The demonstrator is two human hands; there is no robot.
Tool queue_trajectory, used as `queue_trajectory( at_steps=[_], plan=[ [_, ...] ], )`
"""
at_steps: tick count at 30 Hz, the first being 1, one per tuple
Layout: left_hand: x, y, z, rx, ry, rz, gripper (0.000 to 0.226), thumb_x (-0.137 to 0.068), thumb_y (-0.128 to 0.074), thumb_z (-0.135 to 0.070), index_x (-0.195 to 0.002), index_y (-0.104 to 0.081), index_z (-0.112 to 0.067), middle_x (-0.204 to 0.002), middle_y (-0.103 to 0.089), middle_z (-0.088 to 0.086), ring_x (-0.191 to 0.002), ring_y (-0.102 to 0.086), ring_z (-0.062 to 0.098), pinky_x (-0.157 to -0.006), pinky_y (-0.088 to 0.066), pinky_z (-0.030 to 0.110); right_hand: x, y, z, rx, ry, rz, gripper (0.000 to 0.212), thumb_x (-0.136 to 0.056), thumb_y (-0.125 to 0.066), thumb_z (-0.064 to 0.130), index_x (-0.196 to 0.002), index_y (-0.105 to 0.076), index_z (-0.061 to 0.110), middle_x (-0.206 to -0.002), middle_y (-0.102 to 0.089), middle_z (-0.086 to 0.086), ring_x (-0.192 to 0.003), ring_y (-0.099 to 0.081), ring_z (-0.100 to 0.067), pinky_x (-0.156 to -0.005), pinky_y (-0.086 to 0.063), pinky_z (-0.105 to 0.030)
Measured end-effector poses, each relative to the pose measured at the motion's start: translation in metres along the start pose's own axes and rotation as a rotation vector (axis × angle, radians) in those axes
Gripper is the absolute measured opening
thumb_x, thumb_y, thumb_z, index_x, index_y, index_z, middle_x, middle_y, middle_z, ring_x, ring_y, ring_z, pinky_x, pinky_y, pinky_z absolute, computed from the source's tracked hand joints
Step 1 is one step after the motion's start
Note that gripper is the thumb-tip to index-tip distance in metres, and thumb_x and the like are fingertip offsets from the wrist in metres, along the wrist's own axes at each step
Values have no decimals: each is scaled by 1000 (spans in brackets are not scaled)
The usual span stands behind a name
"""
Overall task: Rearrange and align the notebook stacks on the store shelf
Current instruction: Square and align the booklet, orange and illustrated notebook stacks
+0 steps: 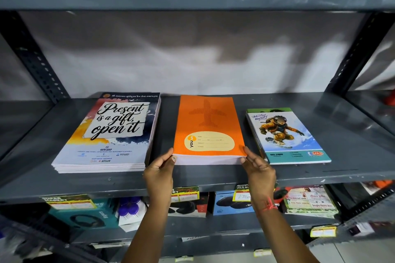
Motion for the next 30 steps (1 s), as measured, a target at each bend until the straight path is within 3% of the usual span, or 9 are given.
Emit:
queue_trajectory(
  at_steps=[7, 12, 15, 18, 22, 24, 27, 28, 30],
  plan=[
    [2, 0, 0, 5, 29, -21, 32, -81, -61, 0, -107, -61, -18, -106, -65, 4, -100, -62, 21, -95, -46, 31, -1, 0, -1, 11, -1, -6, 37, -82, -62, 0, -118, -61, 10, -65, -63, 42, -76, -60, 25, -68, -43, 7],
    [1, 0, 1, 8, 27, -21, 32, -81, -61, 0, -109, -61, -15, -106, -65, 3, -101, -62, 19, -87, -47, 16, -1, 2, -1, 14, 4, -13, 35, -82, -61, -1, -117, -63, 6, -86, -70, 24, -73, -60, 25, -68, -43, 7],
    [1, 0, 0, 14, 13, -18, 32, -81, -61, 0, -107, -61, -17, -106, -65, 4, -102, -62, 20, -89, -47, 20, -2, 2, -2, 23, 3, -15, 35, -82, -62, 0, -117, -62, 7, -78, -70, 30, -74, -59, 26, -68, -43, 7],
    [1, 0, -2, -2, 2, -8, 32, -81, -61, 0, -109, -60, -17, -107, -64, 4, -104, -62, 23, -92, -47, 26, -1, 0, 1, 48, 19, 6, 36, -83, -61, 1, -118, -62, 8, -106, -70, 4, -77, -60, 23, -75, -45, 5],
    [14, 2, -9, -150, -59, -52, 33, -82, -61, -5, -115, -60, -12, -115, -64, 5, -111, -61, 27, -99, -45, 35, 12, -1, 21, 156, 83, 79, 41, -84, -60, 2, -121, -56, 20, -114, -62, 5, -104, -62, -8, -101, -45, -24],
    [31, -6, -27, -316, -243, -90, 38, -83, -60, -9, -121, -55, -6, -126, -59, 12, -123, -52, 21, -108, -40, 39, 20, 15, 37, 304, 195, 25, 38, -86, -60, 10, -122, -58, 19, -107, -60, 11, -101, -66, -20, -91, -50, -20],
    [71, -62, -54, -473, -650, 89, 48, -85, -52, -31, -126, -43, -9, -132, -47, 6, -130, -30, -11, -111, -29, 20, 28, 63, 65, 387, 374, -151, 47, -83, -52, 47, -126, -51, 28, -108, -55, 21, -71, -67, -9, -58, -46, 0],
    [83, -85, -51, -475, -672, 197, 49, -87, -47, -40, -126, -42, -12, -131, -47, 1, -129, -28, -16, -109, -30, 17, 25, 82, 69, 317, 365, -202, 49, -82, -52, 47, -128, -46, 29, -114, -54, 20, -70, -63, 0, -59, -49, -1],
    [101, -125, -36, -474, -588, 398, 55, -86, -41, -52, -126, -42, -14, -128, -47, -6, -127, -37, -8, -104, -35, 12, 8, 120, 66, 220, 296, -297, 49, -87, -56, 25, -134, -44, 20, -126, -55, 8, -87, -64, -7, -84, -56, -30]
  ],
)
Point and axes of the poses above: each hand's wrist, its own x-axis away from the middle knuckle, its own y-axis out of the back of the hand, z = x × y, the point moved 9 cm from there along -x, towards the middle knuckle
